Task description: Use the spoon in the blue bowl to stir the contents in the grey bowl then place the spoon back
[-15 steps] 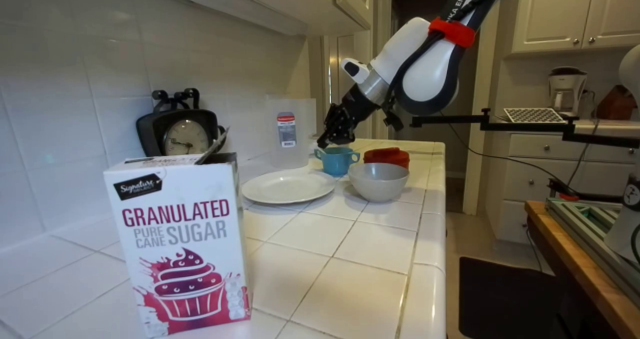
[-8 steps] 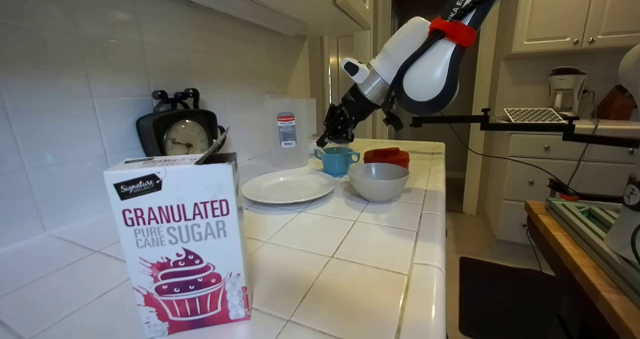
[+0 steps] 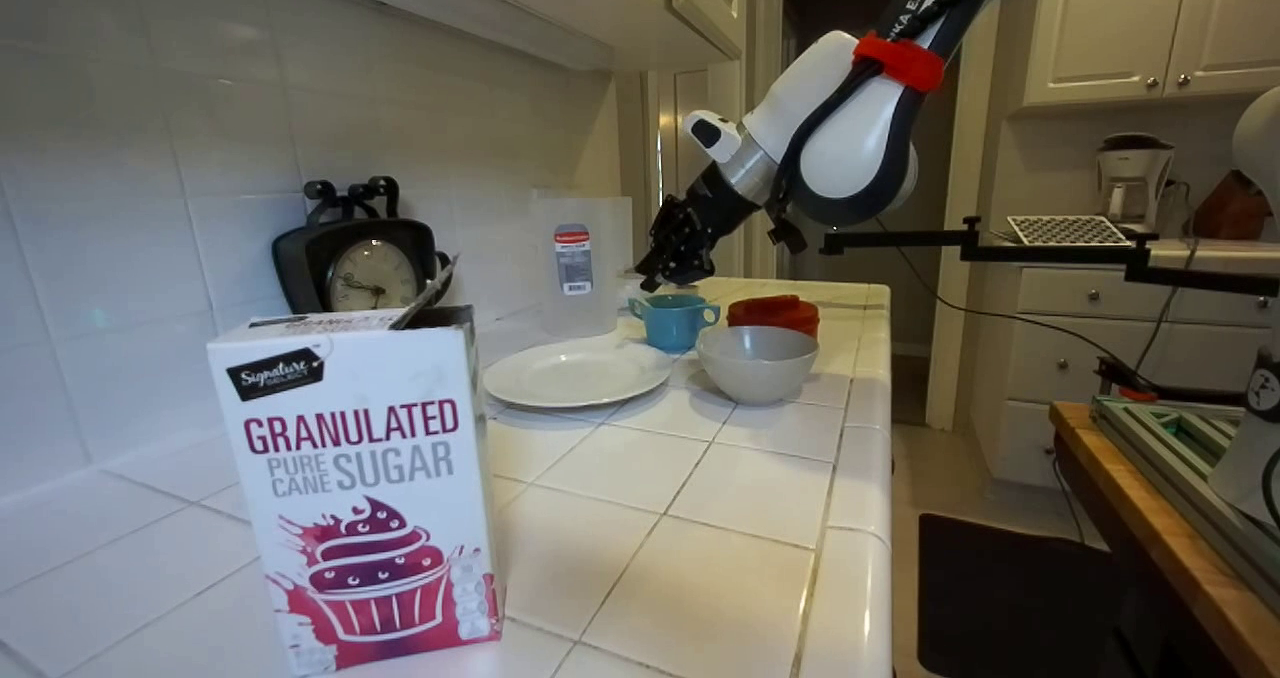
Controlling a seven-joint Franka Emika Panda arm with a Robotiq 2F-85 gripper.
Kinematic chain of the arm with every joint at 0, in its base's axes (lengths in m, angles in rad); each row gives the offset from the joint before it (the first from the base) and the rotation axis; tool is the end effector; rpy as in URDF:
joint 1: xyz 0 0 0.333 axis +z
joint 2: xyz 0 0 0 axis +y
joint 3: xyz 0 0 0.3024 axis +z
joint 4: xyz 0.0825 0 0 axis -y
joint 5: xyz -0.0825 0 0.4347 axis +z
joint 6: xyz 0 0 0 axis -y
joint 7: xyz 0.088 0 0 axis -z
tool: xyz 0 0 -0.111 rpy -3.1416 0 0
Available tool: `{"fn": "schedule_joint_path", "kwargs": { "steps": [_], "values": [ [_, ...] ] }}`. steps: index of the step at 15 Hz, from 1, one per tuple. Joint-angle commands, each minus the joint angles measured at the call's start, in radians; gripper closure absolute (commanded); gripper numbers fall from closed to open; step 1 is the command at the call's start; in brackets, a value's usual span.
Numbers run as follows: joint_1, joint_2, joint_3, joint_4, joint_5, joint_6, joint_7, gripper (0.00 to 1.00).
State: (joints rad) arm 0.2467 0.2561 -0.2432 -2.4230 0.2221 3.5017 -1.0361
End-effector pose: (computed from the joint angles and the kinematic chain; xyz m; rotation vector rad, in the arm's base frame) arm 0.5637 -0.0259 0.2459 2.3177 1.0235 0.9455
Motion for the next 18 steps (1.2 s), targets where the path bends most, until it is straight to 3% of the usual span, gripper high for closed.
{"fn": "schedule_joint_path", "kwargs": {
  "steps": [1,5,8,17,18],
  "values": [
    [0.113,0.037,-0.096,-0.015,0.102,0.123,-0.105,0.37],
    [0.203,0.038,-0.139,-0.033,0.169,0.116,-0.127,0.08],
    [0.256,0.066,-0.158,-0.024,0.193,0.148,-0.124,0.06],
    [0.331,0.188,-0.242,0.062,0.227,0.212,-0.096,0.36],
    [0.333,0.198,-0.248,0.073,0.225,0.214,-0.090,0.32]
  ]
}}
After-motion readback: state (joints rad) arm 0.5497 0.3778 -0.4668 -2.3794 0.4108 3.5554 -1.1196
